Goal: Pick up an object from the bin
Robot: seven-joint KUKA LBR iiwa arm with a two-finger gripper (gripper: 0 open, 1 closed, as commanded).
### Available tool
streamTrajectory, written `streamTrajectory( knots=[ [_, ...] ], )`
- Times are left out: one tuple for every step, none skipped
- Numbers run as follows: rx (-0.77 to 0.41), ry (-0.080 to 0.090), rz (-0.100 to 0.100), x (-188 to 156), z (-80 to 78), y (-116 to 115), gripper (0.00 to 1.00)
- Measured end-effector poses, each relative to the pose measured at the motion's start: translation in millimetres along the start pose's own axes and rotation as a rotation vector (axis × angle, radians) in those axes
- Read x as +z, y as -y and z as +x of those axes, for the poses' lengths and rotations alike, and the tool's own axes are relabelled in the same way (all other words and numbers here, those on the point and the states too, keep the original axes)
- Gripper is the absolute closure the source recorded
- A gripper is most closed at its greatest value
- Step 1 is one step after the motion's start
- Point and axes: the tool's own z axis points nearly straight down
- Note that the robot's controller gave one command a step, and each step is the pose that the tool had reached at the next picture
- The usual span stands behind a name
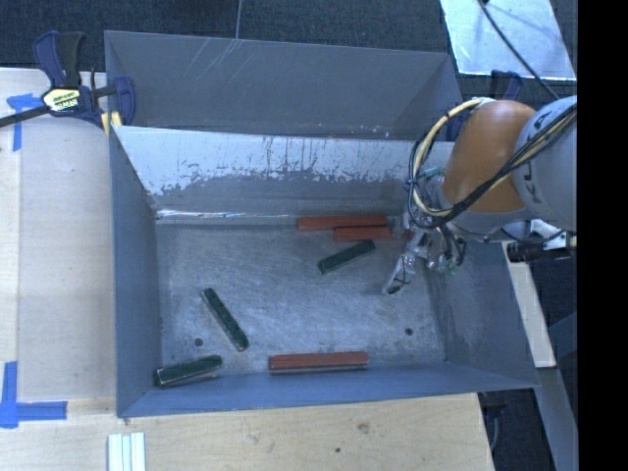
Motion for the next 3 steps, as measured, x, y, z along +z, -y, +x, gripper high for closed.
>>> streamTrajectory(
  knots=[
    [-0.006,-0.001,-0.002,-4,2.1,-4,1.00],
    [-0.362,-0.002,-0.003,8,34.3,6,1.00],
    [-0.363,-0.002,-0.003,8,34.5,6,0.00]
  ],
)
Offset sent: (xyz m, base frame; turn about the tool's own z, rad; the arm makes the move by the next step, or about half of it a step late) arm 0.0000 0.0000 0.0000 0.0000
